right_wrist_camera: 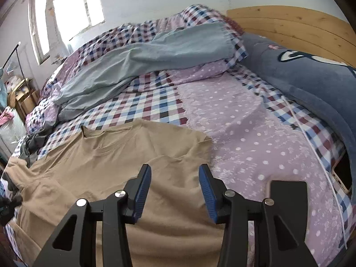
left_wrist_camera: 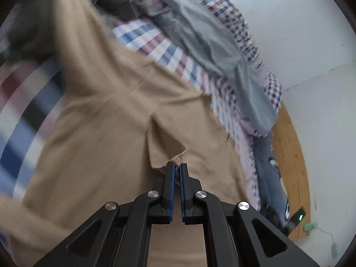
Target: Fold clothes
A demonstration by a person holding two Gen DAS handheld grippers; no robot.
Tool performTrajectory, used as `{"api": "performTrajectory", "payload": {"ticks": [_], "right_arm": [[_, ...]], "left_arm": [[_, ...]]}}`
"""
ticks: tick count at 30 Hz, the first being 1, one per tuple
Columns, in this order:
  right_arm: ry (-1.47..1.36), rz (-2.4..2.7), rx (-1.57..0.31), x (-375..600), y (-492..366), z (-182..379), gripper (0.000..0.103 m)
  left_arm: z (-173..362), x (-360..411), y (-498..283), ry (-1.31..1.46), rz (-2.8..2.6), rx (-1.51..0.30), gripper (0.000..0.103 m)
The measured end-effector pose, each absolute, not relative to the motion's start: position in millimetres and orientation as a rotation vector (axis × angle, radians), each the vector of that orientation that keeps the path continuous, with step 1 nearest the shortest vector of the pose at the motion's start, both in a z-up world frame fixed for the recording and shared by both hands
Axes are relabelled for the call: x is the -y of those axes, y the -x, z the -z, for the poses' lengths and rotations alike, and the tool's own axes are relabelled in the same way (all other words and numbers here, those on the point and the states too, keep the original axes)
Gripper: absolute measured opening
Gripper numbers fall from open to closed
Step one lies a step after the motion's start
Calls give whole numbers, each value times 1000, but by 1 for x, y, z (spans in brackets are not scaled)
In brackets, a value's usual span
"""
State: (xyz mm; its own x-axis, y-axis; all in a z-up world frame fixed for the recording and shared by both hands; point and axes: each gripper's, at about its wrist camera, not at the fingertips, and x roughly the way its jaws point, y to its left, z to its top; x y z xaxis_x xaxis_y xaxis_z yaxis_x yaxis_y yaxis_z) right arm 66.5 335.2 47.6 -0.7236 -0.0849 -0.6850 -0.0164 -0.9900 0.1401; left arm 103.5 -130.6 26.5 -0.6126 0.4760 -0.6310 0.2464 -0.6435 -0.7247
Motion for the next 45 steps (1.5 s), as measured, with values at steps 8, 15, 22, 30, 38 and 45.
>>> {"api": "performTrajectory", "payload": {"ticks": [8,15,22,30,38,45], "right_arm": [[-1369,2680,-112,-296,3,-16,47],[-1423,2622,-286,-284,25,1,4],[-1300,2916,-94,-318,39,-35,2],[-1384,2800,46,-322,35,-31,24],[-1191,2868,346,-310,-10,-38,49],[-1207,2850,325,-302,-10,-29,49]], "left_arm": [[-7,131,-112,1412,-2387,1226,3],[-4,134,-112,1418,-2378,1222,3],[-1,129,-111,1435,-2414,1163,3],[-5,133,-112,1445,-2392,1154,3],[-31,155,-108,1319,-2417,1152,56],[-28,156,-53,1362,-2457,1018,57]]}}
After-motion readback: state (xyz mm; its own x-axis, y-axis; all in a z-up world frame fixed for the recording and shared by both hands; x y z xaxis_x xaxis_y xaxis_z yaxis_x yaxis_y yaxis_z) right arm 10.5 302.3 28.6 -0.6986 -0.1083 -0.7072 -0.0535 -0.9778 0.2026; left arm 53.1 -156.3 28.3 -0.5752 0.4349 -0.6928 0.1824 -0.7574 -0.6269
